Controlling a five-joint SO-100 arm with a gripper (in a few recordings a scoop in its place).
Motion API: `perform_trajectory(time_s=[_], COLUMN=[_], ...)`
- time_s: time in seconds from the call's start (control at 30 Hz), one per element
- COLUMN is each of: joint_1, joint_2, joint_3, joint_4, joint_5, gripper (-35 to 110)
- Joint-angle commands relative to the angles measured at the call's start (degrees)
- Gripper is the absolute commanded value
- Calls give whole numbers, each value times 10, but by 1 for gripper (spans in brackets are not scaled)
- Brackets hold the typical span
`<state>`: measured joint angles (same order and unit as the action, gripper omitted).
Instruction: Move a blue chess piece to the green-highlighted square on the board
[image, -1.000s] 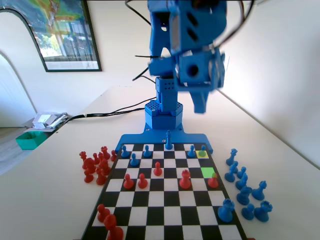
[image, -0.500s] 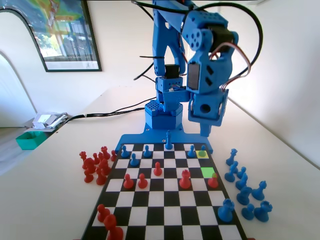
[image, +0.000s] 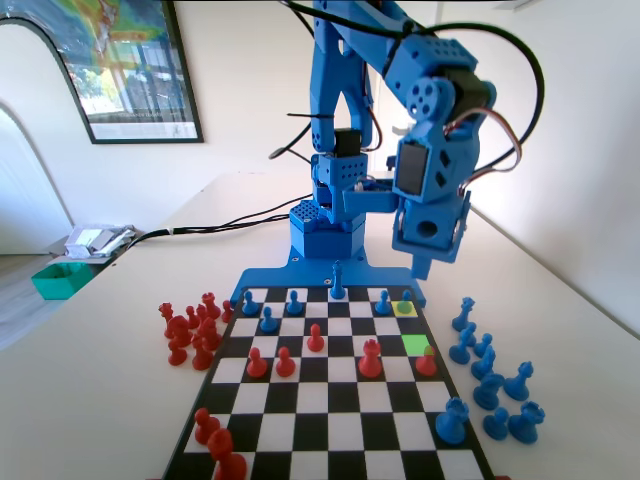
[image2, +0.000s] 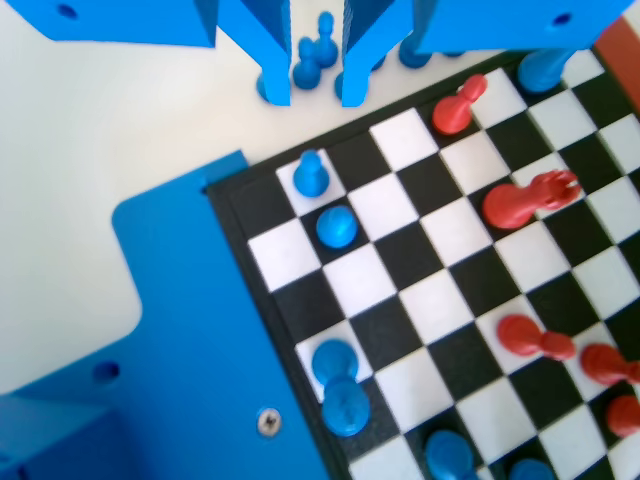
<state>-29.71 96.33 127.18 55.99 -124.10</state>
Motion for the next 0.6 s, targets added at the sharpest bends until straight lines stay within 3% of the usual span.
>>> perform_trajectory(time_s=[0.0,0.57], joint_1=[-3,-3], joint_2=[9,-1], joint_3=[4,78], joint_4=[-19,-101], joint_5=[-10,-28], gripper=[9,9])
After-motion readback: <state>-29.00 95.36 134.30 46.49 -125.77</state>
